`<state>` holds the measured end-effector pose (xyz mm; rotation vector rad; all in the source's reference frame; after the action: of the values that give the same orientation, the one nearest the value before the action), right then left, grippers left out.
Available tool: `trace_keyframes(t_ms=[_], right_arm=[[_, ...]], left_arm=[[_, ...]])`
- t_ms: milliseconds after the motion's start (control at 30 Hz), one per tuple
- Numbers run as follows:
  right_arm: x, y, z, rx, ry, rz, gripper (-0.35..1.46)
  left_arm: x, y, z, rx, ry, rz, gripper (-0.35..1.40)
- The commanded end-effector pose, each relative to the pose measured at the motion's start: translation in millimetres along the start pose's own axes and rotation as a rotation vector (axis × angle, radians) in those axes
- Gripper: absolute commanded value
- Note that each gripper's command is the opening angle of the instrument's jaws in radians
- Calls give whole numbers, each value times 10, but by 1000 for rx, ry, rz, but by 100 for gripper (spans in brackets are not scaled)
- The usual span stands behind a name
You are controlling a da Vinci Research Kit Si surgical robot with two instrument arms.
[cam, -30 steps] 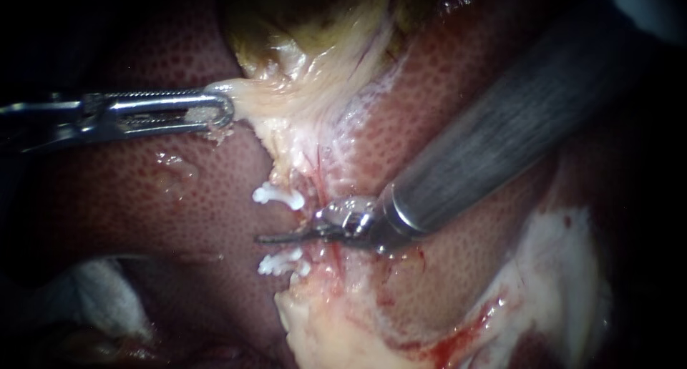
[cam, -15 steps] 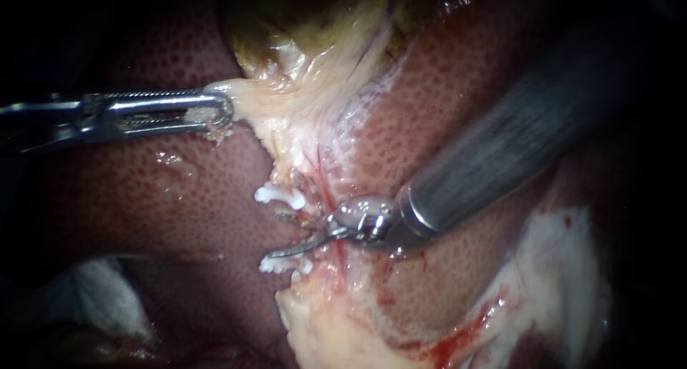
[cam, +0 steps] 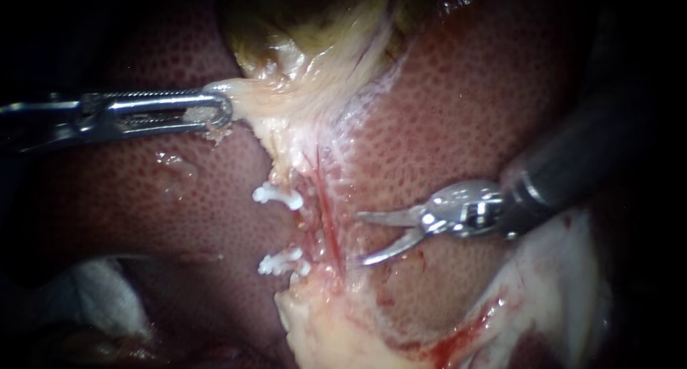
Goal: Go back from the cut left tube
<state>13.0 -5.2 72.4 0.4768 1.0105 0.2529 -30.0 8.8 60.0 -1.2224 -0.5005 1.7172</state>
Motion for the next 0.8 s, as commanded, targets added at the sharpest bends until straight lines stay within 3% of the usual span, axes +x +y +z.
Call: trace_keyframes(t_ms=[33, 233, 467, 533, 800], right_arm=[[3, 1, -14, -15, 11, -4, 143], [21, 2, -65, -62, 26, -57, 143], [29, -5, -78, -73, 41, -57, 143], [29, -6, -77, -74, 41, -57, 143], [29, -6, -76, -78, 55, -57, 143]], left_arm=[[0, 0, 0, 0, 0, -1, -35], [0, -1, 1, 0, 0, -1, -35], [-6, -7, 11, 4, 2, 2, -35], [-11, -10, 20, 9, 8, 5, -35], [-35, -23, 71, 4, -29, 20, -35]])
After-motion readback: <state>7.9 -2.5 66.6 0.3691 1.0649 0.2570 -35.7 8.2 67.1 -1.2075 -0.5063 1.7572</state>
